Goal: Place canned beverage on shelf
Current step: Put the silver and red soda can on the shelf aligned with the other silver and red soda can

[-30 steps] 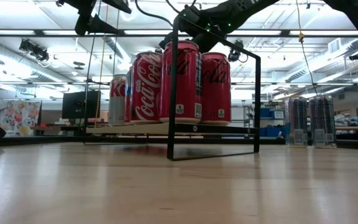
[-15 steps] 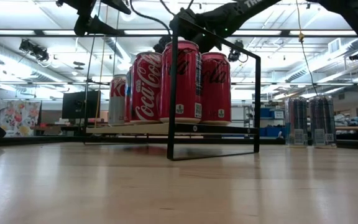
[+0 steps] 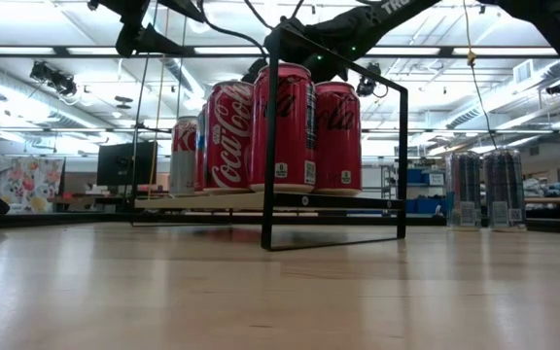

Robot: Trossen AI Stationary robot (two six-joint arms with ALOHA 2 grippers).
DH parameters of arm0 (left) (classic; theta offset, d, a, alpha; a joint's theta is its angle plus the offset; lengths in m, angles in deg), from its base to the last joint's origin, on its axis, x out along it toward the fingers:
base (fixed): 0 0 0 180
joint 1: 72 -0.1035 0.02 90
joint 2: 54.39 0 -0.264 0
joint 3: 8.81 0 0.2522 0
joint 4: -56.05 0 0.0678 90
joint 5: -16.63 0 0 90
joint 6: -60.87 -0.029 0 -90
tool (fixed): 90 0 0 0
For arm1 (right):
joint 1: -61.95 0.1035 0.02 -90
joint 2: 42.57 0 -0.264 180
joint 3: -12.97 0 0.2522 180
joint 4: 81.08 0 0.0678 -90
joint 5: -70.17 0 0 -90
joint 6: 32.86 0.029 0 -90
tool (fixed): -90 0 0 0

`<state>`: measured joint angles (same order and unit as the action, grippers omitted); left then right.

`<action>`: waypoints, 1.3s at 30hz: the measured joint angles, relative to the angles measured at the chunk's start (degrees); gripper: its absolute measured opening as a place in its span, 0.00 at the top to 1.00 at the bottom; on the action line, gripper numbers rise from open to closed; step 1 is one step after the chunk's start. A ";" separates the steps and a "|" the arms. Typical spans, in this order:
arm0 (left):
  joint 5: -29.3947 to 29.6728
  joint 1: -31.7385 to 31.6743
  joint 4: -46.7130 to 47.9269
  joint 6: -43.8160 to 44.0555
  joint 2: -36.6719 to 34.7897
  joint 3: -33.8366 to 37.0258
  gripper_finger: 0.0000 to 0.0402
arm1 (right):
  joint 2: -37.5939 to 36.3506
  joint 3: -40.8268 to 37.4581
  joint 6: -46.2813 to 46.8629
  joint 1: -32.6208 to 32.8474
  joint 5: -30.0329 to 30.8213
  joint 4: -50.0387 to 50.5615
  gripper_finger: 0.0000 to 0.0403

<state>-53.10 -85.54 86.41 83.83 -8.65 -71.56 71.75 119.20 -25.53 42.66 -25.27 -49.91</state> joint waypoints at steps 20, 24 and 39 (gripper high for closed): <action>0.00 -0.02 0.00 -0.02 0.00 0.00 0.01 | -0.11 0.00 3.07 -0.35 -2.15 -0.15 0.10; 0.00 -0.02 0.00 -0.04 0.00 0.00 0.01 | -0.11 0.46 5.43 -0.37 -2.39 0.00 0.10; 0.00 -0.04 0.00 -0.17 0.00 0.00 0.01 | -0.37 1.49 12.29 -0.69 -1.94 3.59 0.10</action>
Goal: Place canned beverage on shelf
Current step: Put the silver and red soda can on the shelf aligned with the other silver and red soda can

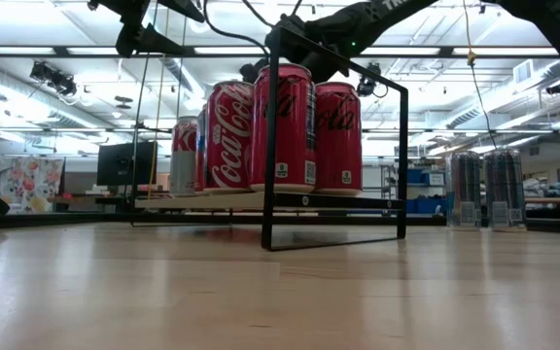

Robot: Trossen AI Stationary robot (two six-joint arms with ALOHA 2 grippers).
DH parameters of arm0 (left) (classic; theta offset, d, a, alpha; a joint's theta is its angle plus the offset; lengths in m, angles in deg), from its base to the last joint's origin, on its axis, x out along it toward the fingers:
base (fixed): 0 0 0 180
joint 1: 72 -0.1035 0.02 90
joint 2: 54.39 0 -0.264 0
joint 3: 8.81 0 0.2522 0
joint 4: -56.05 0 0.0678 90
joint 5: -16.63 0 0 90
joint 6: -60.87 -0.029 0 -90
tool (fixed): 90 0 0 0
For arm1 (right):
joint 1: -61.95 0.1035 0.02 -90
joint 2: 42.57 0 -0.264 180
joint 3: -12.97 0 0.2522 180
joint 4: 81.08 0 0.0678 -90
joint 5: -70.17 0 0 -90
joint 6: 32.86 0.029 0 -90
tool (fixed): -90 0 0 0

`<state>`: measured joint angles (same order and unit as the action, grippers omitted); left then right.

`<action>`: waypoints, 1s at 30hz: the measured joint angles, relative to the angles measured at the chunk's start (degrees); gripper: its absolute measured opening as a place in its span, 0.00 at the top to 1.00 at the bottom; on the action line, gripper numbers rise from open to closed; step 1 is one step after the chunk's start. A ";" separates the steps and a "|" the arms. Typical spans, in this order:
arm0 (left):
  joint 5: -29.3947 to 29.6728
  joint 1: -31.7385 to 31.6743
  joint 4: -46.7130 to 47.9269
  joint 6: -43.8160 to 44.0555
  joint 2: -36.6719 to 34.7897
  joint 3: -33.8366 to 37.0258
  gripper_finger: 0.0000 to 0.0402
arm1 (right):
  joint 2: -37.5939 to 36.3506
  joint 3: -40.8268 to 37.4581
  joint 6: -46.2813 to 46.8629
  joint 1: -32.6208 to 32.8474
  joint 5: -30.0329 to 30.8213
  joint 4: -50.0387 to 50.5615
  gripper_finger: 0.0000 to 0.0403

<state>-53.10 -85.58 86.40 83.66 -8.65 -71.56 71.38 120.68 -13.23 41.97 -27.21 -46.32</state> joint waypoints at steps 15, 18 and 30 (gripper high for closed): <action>-0.02 0.02 0.00 0.00 0.00 0.00 0.01 | -0.09 5.80 3.81 -2.53 1.31 7.50 0.10; -0.02 0.04 0.00 0.04 0.00 0.00 0.01 | -0.10 6.40 3.83 -4.09 3.29 10.32 0.10; -0.02 0.04 0.03 0.00 0.00 0.00 0.01 | -0.07 6.36 2.19 -5.73 5.87 15.42 0.10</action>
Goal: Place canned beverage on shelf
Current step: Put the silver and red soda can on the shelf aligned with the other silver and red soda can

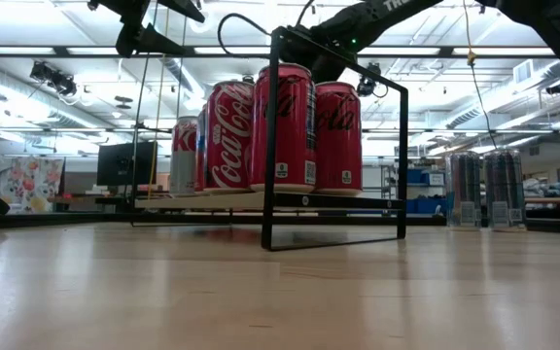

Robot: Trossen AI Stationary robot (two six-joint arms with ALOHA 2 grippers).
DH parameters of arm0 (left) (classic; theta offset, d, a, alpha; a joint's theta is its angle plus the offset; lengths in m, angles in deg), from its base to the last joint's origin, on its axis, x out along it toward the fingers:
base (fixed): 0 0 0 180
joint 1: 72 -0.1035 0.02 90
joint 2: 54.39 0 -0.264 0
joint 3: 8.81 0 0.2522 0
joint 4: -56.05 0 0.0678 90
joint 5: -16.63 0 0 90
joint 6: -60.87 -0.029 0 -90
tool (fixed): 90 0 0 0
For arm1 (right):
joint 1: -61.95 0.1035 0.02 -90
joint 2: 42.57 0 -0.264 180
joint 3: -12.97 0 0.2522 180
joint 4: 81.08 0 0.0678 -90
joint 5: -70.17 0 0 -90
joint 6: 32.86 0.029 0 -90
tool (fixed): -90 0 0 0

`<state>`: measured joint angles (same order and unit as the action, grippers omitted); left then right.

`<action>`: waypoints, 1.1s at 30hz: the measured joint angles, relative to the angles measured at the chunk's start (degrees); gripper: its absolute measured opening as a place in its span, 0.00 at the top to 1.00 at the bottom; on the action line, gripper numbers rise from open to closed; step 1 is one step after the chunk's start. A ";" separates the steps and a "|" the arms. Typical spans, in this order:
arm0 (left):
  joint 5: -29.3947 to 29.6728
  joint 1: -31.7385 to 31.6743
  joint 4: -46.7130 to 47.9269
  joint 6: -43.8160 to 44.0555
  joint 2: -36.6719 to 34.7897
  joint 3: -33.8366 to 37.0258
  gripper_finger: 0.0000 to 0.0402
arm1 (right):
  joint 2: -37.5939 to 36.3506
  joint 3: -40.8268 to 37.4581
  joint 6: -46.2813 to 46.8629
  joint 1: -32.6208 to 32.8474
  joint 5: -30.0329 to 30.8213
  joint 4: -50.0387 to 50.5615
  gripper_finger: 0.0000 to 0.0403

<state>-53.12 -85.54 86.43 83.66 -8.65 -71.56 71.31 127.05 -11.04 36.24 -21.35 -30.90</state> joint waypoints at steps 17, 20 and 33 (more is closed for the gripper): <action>-0.02 0.00 0.00 -1.40 0.00 0.00 0.01 | 0.37 -6.20 -0.98 0.90 -2.69 -2.65 0.10; -0.02 0.00 0.00 -1.40 0.00 0.00 0.01 | 0.39 -6.40 -0.98 1.33 -3.06 -2.36 0.10; -4.94 0.04 10.41 3.24 0.00 -0.07 0.01 | 0.36 -6.40 -0.98 2.07 -1.56 -2.63 0.10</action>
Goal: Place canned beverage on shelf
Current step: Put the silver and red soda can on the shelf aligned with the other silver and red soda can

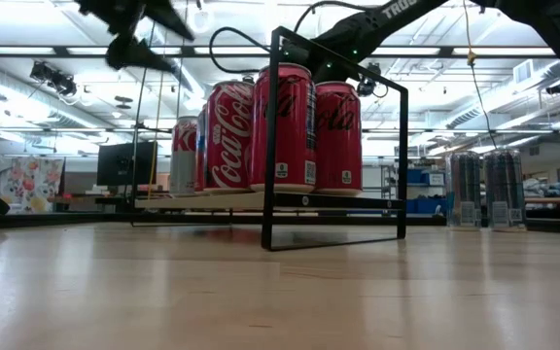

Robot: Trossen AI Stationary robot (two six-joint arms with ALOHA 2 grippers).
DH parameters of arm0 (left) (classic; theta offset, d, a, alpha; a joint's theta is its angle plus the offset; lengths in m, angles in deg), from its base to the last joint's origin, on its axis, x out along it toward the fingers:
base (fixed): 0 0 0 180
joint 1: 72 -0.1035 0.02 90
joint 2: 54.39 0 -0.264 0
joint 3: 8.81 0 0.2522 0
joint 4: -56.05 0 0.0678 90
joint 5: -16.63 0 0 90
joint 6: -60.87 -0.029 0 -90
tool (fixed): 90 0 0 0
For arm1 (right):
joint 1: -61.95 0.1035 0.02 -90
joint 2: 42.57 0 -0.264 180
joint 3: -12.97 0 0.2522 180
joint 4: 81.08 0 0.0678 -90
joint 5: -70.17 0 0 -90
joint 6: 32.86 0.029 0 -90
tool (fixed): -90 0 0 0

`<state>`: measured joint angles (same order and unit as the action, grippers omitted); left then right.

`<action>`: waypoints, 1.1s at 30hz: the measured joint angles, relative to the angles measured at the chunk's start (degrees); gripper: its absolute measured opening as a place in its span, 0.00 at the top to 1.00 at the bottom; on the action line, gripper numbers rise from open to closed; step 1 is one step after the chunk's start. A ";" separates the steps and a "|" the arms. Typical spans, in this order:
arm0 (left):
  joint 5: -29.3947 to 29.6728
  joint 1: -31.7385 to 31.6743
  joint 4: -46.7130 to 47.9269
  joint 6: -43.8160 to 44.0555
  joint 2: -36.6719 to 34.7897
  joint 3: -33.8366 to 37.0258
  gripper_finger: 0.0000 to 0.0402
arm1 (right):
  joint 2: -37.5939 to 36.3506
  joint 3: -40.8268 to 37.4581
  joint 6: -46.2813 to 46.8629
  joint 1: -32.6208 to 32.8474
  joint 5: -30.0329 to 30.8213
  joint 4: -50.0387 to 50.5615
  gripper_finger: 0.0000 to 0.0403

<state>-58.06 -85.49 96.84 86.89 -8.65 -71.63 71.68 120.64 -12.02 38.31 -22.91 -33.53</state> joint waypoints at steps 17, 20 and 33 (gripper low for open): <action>4.36 -0.10 27.19 14.76 1.88 0.18 0.01 | -0.09 0.02 -1.50 -1.25 -1.56 0.98 0.10; 0.55 -0.09 25.39 15.39 3.69 2.46 0.01 | -0.12 0.04 -2.00 -1.36 -1.57 0.46 0.10; 0.90 -1.81 4.10 15.35 8.79 16.17 0.01 | -0.12 0.04 -2.95 -2.38 -1.53 -1.22 0.10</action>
<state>-57.16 -87.31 100.93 102.24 0.13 -55.46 71.55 120.68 -14.97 35.93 -24.44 -34.75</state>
